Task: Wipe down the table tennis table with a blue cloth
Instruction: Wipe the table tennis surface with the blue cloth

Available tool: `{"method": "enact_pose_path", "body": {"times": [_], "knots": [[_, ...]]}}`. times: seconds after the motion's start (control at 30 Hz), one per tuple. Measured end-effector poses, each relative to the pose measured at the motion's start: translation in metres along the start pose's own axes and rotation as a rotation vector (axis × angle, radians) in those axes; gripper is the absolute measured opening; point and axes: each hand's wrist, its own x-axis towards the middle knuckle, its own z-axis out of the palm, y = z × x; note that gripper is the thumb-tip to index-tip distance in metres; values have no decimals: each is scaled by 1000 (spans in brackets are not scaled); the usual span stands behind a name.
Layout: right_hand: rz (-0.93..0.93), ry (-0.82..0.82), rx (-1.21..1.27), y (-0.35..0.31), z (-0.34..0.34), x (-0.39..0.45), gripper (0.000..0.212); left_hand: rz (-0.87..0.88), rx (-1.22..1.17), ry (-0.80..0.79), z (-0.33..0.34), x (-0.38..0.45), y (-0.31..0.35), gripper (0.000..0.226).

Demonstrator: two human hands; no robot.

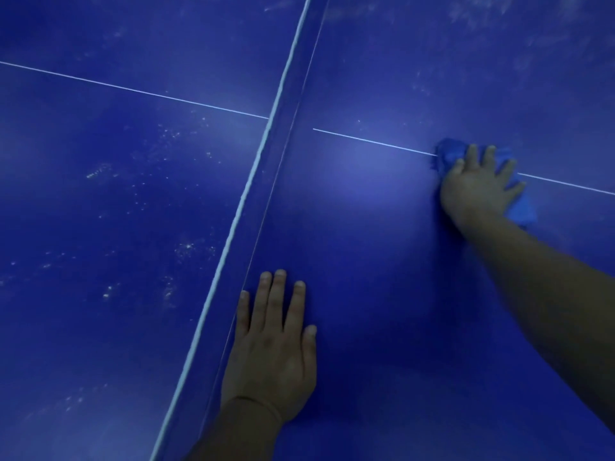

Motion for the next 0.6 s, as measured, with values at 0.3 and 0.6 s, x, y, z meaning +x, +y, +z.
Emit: {"method": "enact_pose_path", "body": {"times": [0.3,0.6], "knots": [[-777,-105,-146,-68,21,-66,53,0,5,0,1,1,2,61],[-271,-7,-31,-41,16,-64,54,0,-14,10,1,0,2,62]]}}
